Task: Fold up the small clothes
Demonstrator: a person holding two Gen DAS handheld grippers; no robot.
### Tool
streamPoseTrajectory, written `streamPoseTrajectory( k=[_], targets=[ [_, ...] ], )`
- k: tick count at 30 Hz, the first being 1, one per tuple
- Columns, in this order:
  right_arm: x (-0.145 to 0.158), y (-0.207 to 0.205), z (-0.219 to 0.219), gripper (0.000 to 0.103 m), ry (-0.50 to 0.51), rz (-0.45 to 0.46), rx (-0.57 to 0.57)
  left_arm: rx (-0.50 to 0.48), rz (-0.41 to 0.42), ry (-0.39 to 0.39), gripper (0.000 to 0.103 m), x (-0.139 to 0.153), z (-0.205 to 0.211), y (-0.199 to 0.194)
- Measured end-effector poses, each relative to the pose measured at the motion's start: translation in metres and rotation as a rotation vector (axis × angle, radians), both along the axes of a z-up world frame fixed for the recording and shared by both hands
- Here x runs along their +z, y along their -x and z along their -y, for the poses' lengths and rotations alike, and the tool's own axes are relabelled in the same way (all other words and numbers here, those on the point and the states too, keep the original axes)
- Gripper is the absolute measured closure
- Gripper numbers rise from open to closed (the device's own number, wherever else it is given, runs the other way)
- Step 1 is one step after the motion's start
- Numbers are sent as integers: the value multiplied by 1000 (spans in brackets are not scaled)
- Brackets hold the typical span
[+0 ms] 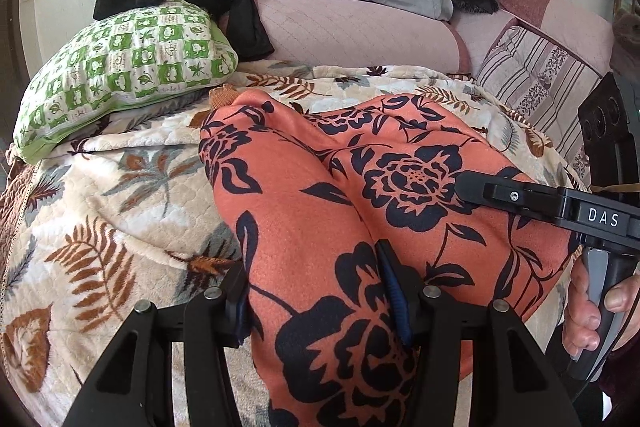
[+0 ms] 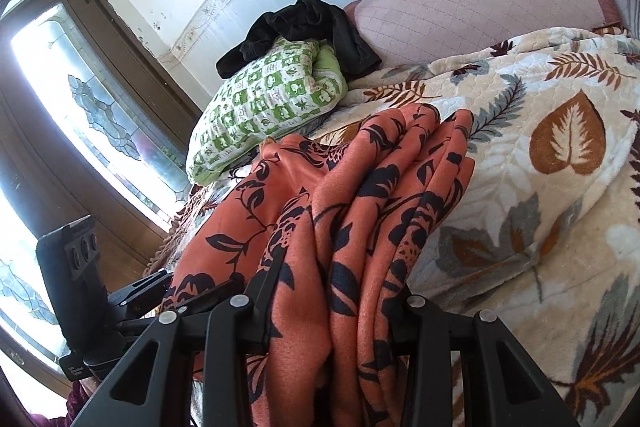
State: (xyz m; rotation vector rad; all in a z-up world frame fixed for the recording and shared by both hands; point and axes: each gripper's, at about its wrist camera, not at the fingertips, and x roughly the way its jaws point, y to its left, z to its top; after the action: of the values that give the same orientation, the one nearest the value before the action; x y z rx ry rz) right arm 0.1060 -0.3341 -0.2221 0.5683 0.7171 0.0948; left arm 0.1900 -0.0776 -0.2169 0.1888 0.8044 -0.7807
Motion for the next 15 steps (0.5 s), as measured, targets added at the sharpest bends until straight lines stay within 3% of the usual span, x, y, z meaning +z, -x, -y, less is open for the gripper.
streamPoseTrajectory(
  k=[8, 13, 15],
  targets=[
    [-19, 13, -22, 63, -38, -15, 0, 20, -8, -51, 48, -16, -19, 10],
    [-52, 14, -24, 63, -50, -89, -5, 47, -82, -142, 44, -52, -19, 7],
    [-67, 14, -22, 63, -57, -128, -16, 46, -75, -150, 40, -57, -21, 8]
  ],
)
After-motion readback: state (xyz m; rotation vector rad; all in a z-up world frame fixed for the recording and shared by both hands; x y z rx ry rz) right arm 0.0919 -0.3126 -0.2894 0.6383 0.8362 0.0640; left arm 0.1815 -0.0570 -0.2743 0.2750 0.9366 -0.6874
